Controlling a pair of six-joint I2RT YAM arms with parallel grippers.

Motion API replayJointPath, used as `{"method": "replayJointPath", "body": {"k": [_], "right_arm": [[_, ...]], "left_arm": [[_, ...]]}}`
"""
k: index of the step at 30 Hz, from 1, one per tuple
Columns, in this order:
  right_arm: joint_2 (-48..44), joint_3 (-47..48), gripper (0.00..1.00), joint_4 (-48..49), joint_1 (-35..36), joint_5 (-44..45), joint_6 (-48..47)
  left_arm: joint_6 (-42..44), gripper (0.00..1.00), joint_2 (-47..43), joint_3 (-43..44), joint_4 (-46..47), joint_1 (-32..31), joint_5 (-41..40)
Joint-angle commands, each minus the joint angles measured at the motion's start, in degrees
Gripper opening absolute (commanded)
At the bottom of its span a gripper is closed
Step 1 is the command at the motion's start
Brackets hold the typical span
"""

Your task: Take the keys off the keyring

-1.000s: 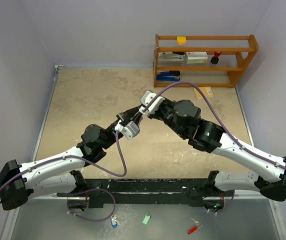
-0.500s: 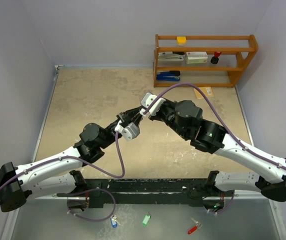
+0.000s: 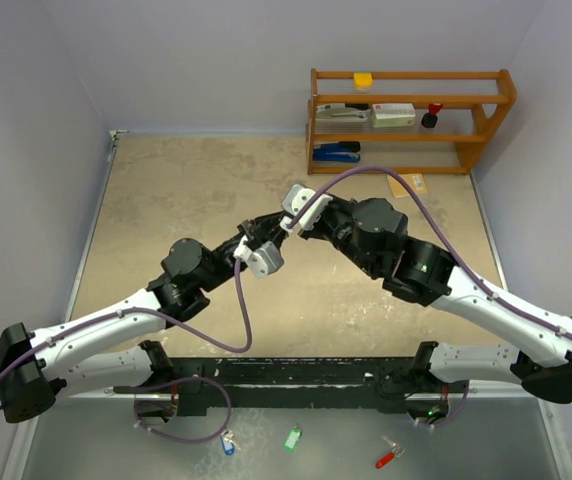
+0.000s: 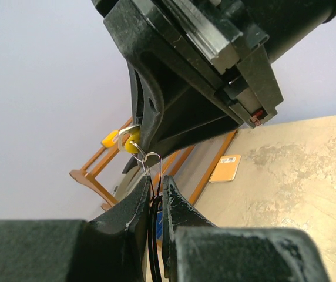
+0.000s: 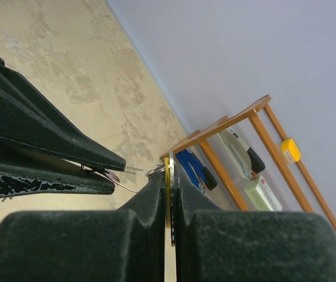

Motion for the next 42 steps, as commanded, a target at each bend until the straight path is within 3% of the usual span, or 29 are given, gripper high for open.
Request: {"method": "replayJointPath", "body": {"k": [1, 6, 19, 33, 42], "right_arm": [[-1.65, 6.38, 0.0, 2.11, -0.75, -1.14, -3.29], [-2.2, 9.95, 0.0, -6.51, -0.79, -8.26, -3.86], [-1.48, 13.15, 0.0, -16.49, -0.79, -20.01, -3.49], [2.7, 15.95, 0.0, -21.35, -0.83, -28.61, -3.65], [1.81, 13.82, 0.0, -17.74, -0.83, -32.18, -3.71]], "left_arm": [[2.11, 0.0, 0.06, 3.48, -7.51, -0.44, 6.2], [5.41, 0.0, -0.44, 7.66, -16.32, -0.15, 11.93], [11.69, 0.0, 0.08, 15.78, -33.59, -0.1, 26.08], [12.99, 0.0, 1.01, 17.79, -35.86, -0.02, 36.0], [11.96, 0.0, 0.87, 17.43, -32.28, -0.11, 42.39]]}}
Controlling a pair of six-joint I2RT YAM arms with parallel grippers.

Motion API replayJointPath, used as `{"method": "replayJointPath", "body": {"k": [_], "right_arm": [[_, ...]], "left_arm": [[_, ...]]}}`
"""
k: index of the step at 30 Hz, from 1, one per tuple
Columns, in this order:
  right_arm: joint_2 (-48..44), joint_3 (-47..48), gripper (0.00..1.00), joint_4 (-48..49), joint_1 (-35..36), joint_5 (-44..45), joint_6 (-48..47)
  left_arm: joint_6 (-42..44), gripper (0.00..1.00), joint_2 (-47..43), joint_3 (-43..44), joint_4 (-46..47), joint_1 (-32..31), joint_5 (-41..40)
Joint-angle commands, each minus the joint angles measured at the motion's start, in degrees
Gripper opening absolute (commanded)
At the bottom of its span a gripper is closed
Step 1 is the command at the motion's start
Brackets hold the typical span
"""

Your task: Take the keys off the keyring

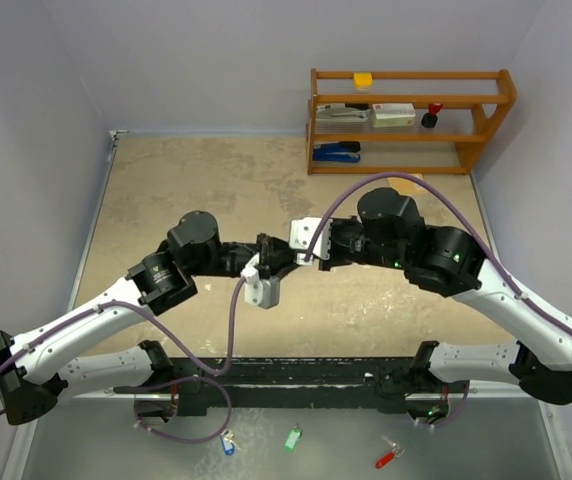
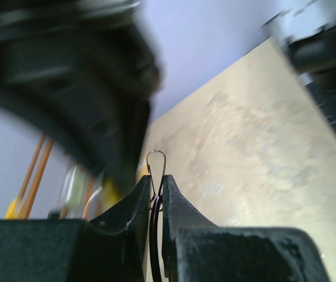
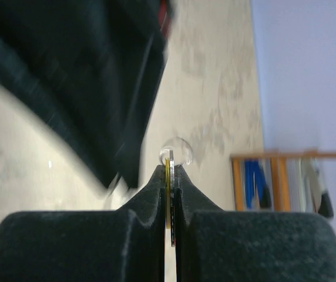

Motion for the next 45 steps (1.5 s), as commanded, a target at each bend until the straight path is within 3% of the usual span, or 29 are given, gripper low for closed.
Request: {"method": "replayJointPath", "body": {"k": [1, 7, 13, 17, 21, 27, 32, 39, 45], "right_arm": [[0.74, 0.33, 0.0, 16.96, 0.81, -6.09, 0.17], [0.08, -5.33, 0.0, 29.81, 0.8, 4.3, -0.23], [1.59, -7.74, 0.0, 39.11, 0.36, 17.57, -1.17], [2.98, -9.24, 0.0, 45.18, -3.49, 24.83, 1.27], [5.39, -7.81, 0.0, 42.73, -13.61, 23.47, 10.82], [10.5, -10.84, 0.0, 40.22, -23.48, 23.46, 22.16], [16.48, -15.83, 0.0, 36.61, -30.51, 15.63, 36.36], [21.19, -27.38, 0.0, 40.13, -31.36, 6.56, 45.63], [24.61, -30.28, 0.0, 40.61, -31.45, 2.11, 48.17]], "left_arm": [[-0.57, 0.0, 0.91, 2.05, 5.98, -2.03, 14.03], [-3.23, 0.0, 0.61, 0.95, 9.05, -1.99, 16.18], [-3.96, 0.0, -1.03, -0.59, 8.76, -2.03, 11.28], [-3.86, 0.0, -2.69, -1.75, 7.42, -2.03, 5.82], [-5.7, 0.0, -3.7, -3.5, 8.1, -2.02, -2.67], [-13.09, 0.0, -2.47, -5.02, 13.04, -1.93, -22.08], [-19.08, 0.0, -0.21, -4.62, 15.61, -1.79, -32.45], [-28.19, 0.0, 1.34, -2.46, 16.9, 1.22, -43.56], [-31.7, 0.0, 3.91, -1.16, 18.4, 1.64, -51.75]]}}
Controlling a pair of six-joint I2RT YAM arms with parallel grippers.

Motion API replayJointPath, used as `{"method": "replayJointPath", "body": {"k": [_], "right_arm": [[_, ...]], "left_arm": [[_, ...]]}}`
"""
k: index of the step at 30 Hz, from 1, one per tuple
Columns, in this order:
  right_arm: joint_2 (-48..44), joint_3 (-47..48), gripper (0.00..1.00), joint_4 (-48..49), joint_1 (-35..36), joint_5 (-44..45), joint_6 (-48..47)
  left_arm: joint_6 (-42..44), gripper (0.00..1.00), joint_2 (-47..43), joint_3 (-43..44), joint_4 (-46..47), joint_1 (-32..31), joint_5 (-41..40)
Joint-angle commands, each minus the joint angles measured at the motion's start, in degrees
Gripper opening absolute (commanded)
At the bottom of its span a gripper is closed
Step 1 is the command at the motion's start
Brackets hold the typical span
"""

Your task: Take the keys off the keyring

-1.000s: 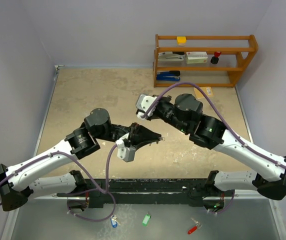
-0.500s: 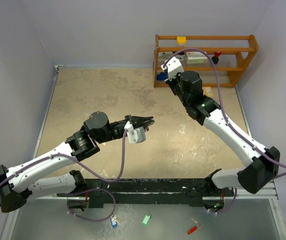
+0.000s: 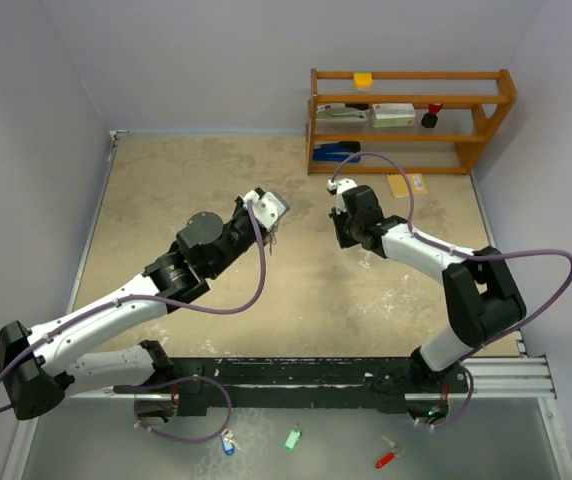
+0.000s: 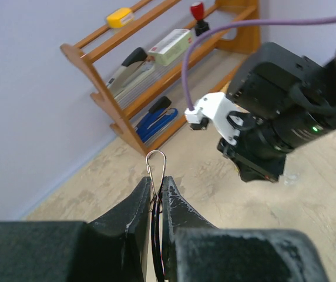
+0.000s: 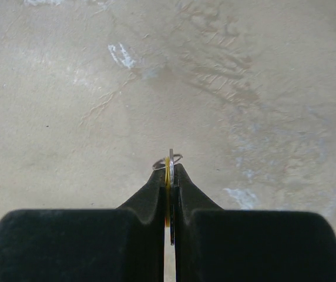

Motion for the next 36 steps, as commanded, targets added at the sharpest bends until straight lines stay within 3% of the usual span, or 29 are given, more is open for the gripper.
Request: {"method": "replayJointPath", "body": {"k": [1, 6, 11, 15, 17, 20, 29, 33, 36], "right_arm": [[-0.02, -0.66, 0.0, 3.83, 0.13, -4.81, 4.8], [1.74, -0.76, 0.01, 4.16, 0.13, -2.9, 4.81], [3.23, -0.62, 0.18, 3.72, 0.13, -3.3, 5.26], [3.2, -0.6, 0.45, 3.0, 0.11, -3.3, 5.49], [2.84, -0.24, 0.51, 2.45, 0.11, -3.4, 5.22], [0.24, -0.67, 0.52, 3.68, 0.25, -1.7, 3.38], [-15.82, -7.0, 0.48, 11.89, 1.54, -9.62, 0.33], [-19.55, -9.43, 0.46, 15.35, 7.08, -8.83, -2.97], [-21.71, -14.32, 0.47, 23.52, 12.19, -7.56, -4.87]], "left_arm": [[-4.9, 0.0, 1.73, 3.6, 5.66, 0.26, -8.38], [-7.86, 0.0, 4.51, 4.28, 7.41, 2.04, -10.13], [-12.06, 0.0, 6.24, 5.79, 8.53, 6.21, -6.57], [-12.82, 0.0, 6.39, 6.1, 9.29, 7.49, -5.85], [-13.05, 0.0, 6.23, 6.13, 9.33, 7.72, -5.46], [-13.36, 0.0, 6.13, 6.14, 9.56, 7.9, -5.24], [-13.71, 0.0, 5.78, 6.06, 11.17, 8.12, -3.92], [-14.71, 0.0, 5.79, 6.1, 11.94, 8.09, -4.42], [-15.55, 0.0, 5.78, 6.17, 12.72, 8.18, -4.52]]}}
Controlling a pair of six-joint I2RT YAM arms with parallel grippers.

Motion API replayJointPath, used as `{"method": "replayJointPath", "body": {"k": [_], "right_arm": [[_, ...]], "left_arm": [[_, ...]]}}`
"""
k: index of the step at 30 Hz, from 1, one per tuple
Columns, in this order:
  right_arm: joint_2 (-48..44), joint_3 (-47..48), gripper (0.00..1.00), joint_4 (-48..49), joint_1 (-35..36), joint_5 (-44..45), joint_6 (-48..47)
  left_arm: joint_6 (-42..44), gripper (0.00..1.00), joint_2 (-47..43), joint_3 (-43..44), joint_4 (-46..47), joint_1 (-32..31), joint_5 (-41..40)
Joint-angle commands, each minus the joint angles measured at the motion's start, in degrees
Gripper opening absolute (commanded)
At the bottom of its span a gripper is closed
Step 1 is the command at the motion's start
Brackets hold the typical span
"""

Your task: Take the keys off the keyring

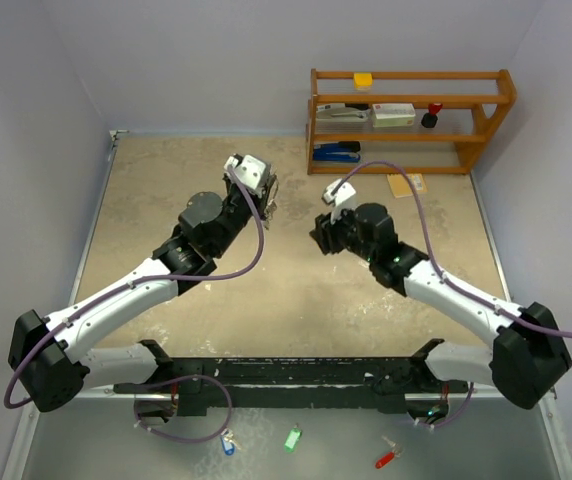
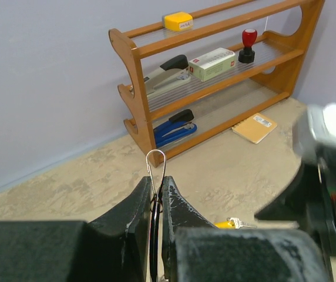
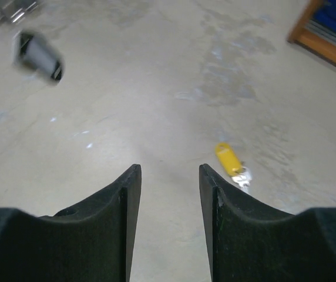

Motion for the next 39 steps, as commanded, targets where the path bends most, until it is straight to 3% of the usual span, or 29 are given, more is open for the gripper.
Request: {"method": "replayJointPath", "body": {"k": [1, 6, 10, 22, 39], "right_arm": [[-3.24, -7.6, 0.47, 14.49, 6.39, -0.12, -3.01], [-4.79, -18.84, 0.54, 40.53, 7.93, -4.46, 1.04], [-1.98, -20.44, 0.55, 49.16, 9.14, -3.18, -0.23], [6.54, -14.08, 0.57, 56.88, 11.03, -4.8, -4.25], [13.59, -7.47, 0.58, 59.48, 13.36, -3.39, -7.28]], "left_arm": [[-2.35, 0.0, -1.28, 3.01, 5.79, 0.63, 0.65], [-2.83, 0.0, -0.85, 4.2, 5.53, 0.65, 1.46], [-2.99, 0.0, -0.96, 4.61, 5.46, 0.57, 2.38], [-4.8, 0.0, -2.26, 3.07, 7.32, 0.63, 3.84], [-5.97, 0.0, -3.12, 2.03, 8.41, 0.63, 4.62]]}}
